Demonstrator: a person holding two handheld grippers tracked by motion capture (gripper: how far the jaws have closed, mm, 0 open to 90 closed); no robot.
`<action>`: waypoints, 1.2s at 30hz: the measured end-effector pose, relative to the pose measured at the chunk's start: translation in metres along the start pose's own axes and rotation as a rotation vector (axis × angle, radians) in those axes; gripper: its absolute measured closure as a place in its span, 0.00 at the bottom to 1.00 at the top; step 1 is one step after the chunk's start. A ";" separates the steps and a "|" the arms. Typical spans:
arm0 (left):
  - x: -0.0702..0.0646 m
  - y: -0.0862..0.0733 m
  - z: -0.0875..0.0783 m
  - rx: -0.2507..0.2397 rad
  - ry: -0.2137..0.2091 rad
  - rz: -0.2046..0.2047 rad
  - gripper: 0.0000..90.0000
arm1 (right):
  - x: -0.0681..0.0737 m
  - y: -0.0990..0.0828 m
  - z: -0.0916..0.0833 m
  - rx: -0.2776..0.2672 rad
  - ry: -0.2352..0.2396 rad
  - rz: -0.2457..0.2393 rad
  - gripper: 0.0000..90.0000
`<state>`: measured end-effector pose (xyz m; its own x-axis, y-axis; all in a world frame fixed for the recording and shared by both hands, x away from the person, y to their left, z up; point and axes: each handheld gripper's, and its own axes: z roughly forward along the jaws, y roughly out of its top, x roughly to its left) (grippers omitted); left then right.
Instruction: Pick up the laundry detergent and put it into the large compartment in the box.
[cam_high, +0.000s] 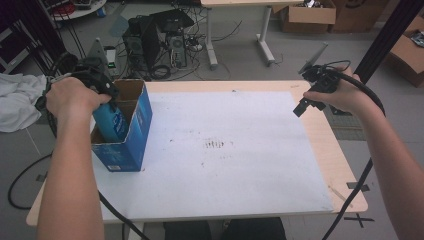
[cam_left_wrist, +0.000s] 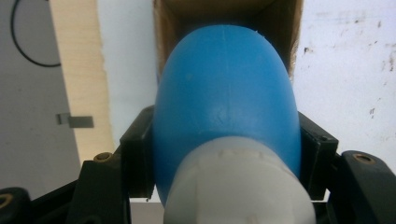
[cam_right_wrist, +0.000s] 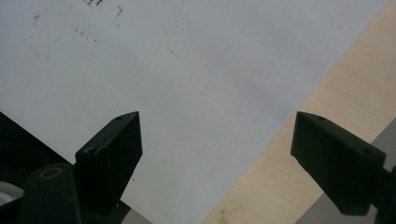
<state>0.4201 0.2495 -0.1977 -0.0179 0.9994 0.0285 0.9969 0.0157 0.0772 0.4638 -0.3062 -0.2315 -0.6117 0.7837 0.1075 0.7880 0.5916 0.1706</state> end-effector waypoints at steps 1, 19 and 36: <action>0.000 0.001 0.005 0.003 -0.002 -0.001 0.43 | 0.000 0.000 0.000 0.000 0.000 0.000 0.19; -0.002 0.004 0.065 0.072 -0.008 0.019 0.43 | 0.001 0.003 0.006 0.010 -0.003 -0.003 0.19; -0.004 0.003 0.080 0.096 -0.004 0.027 0.42 | 0.000 0.002 0.006 0.009 0.001 -0.003 0.19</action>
<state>0.4292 0.2475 -0.2772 0.0095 0.9996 0.0258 0.9998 -0.0090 -0.0193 0.4660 -0.3040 -0.2367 -0.6143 0.7816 0.1080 0.7866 0.5958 0.1623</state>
